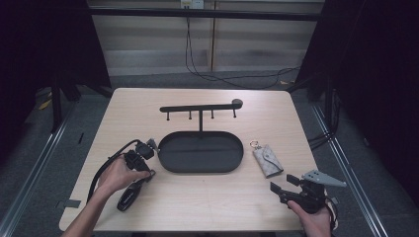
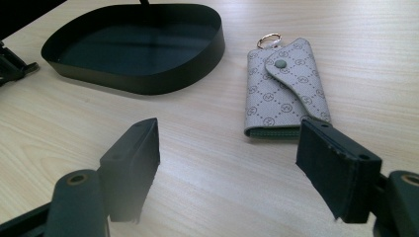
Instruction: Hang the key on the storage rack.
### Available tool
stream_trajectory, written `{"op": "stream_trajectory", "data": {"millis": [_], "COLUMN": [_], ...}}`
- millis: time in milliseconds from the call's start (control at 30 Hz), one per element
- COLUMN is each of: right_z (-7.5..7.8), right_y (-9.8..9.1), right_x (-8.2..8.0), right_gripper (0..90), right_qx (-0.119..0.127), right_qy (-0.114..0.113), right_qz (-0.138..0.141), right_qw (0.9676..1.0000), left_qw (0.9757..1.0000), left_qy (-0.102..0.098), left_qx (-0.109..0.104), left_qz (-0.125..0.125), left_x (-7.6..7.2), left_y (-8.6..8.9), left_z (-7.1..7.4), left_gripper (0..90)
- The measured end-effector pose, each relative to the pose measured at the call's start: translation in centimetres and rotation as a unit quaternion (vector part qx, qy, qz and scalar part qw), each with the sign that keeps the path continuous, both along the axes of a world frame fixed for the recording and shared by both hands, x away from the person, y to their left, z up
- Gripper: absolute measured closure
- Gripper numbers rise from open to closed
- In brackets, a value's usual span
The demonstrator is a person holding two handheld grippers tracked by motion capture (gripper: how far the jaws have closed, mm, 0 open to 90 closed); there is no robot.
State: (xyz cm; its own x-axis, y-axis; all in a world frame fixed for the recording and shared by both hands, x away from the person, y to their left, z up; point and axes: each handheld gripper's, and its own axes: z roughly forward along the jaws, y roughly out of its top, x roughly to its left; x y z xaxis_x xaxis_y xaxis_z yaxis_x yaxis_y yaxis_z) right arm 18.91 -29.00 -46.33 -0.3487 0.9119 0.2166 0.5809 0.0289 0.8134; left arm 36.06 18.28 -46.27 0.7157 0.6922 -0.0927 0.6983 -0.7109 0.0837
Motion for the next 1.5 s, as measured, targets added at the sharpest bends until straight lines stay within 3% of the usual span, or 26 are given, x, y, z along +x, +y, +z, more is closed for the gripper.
{"op": "stream_trajectory", "data": {"millis": [333, 433, 733, 1133, 1500], "right_z": [0.0, 0.0, 0.0, 0.0, 0.0], "right_y": [0.0, 0.0, -0.1, 0.0, 0.0], "right_x": [0.0, 0.0, 0.0, 0.0, 0.0], "right_gripper": [24.6, 24.6, 24.6, 23.9, 20.8], "right_qx": [0.001, 0.0, 0.001, 0.001, 0.003], "right_qy": [0.0, 0.0, 0.0, -0.001, 0.0], "right_qz": [-0.001, -0.002, -0.003, 0.0, -0.001], "right_qw": [1.0, 1.0, 1.0, 1.0, 1.0], "left_qw": [0.9993, 0.9991, 0.998, 0.9966, 0.9966], "left_qy": [-0.007, -0.025, -0.026, -0.052, -0.057], "left_qx": [-0.036, -0.035, -0.056, -0.063, -0.058], "left_qz": [-0.002, 0.004, 0.012, 0.013, 0.015], "left_x": [-0.3, -0.6, -0.8, -1.1, -1.2], "left_y": [1.1, 1.3, 1.8, 2.2, 2.8], "left_z": [1.9, 2.5, 4.1, 6.6, 8.2], "left_gripper": [70.8, 70.8, 70.8, 70.8, 70.8]}}
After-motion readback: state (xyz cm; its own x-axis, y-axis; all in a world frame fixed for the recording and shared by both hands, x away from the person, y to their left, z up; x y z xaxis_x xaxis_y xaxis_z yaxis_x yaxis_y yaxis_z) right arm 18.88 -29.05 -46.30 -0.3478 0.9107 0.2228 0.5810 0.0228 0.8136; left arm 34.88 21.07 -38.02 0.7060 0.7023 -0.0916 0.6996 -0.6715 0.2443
